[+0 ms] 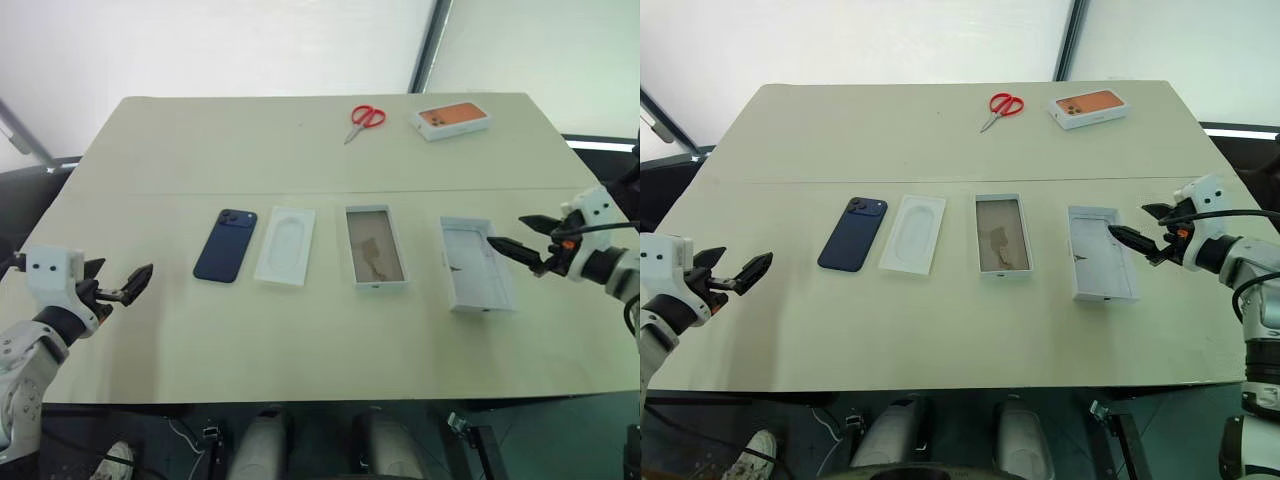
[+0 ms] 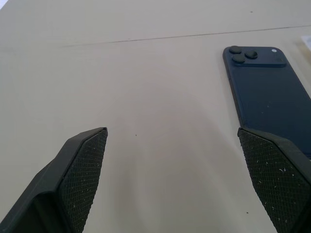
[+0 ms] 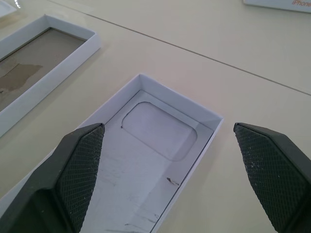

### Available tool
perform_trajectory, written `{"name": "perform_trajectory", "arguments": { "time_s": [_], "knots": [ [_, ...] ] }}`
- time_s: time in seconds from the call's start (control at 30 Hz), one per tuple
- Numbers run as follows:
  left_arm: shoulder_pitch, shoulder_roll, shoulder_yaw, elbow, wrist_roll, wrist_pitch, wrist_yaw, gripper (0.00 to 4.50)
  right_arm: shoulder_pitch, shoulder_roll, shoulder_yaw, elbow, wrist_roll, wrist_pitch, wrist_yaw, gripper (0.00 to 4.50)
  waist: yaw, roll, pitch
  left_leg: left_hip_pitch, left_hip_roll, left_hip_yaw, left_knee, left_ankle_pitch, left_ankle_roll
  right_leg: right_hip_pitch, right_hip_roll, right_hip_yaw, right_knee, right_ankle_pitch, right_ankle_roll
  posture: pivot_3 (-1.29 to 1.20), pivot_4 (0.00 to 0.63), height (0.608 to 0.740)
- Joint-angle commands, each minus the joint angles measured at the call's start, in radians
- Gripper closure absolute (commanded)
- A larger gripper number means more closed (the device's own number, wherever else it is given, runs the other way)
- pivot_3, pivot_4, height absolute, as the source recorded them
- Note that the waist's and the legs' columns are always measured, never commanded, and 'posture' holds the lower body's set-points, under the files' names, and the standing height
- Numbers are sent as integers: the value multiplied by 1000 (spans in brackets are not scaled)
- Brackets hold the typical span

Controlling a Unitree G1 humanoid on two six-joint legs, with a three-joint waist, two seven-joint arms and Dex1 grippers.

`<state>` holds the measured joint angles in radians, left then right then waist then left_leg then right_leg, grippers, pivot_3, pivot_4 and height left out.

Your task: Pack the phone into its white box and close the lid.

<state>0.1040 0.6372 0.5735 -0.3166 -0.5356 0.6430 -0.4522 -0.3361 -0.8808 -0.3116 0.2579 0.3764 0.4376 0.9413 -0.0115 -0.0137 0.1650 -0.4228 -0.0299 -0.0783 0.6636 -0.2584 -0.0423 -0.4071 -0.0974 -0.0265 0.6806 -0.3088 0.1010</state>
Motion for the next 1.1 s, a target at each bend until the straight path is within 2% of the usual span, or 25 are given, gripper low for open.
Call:
{"name": "perform_trajectory", "arguments": {
  "time_s": [0.03,0.5,0.7,0.87,1.1],
  "knots": [
    [-5,14,30,-26,-9,-8,-2,0,-10,5,-14,-55,23,4,-5,53,0,0,0,0,0,0,0,0,0,0,0,0,0,0,0,0,150,697],
    [5,3,20,-101,-41,36,29,0,-56,87,57,-144,37,38,-31,53,1,0,0,0,0,0,0,0,0,0,0,0,0,0,0,0,150,697],
    [-124,-60,-102,-134,-71,76,76,0,-80,136,97,-248,42,65,-78,53,1,0,0,0,0,0,1,0,0,0,0,0,0,0,0,0,150,697],
    [-251,-95,-231,-89,-84,113,65,0,-54,162,122,-424,42,114,-153,53,3,0,0,0,-1,0,1,0,0,0,1,-1,0,0,0,0,150,697],
    [-434,-264,-303,-87,-194,391,265,0,-10,184,188,-565,46,156,-174,53,3,-1,0,0,-1,-1,2,0,0,0,1,-2,1,0,0,0,150,697]
  ]
}}
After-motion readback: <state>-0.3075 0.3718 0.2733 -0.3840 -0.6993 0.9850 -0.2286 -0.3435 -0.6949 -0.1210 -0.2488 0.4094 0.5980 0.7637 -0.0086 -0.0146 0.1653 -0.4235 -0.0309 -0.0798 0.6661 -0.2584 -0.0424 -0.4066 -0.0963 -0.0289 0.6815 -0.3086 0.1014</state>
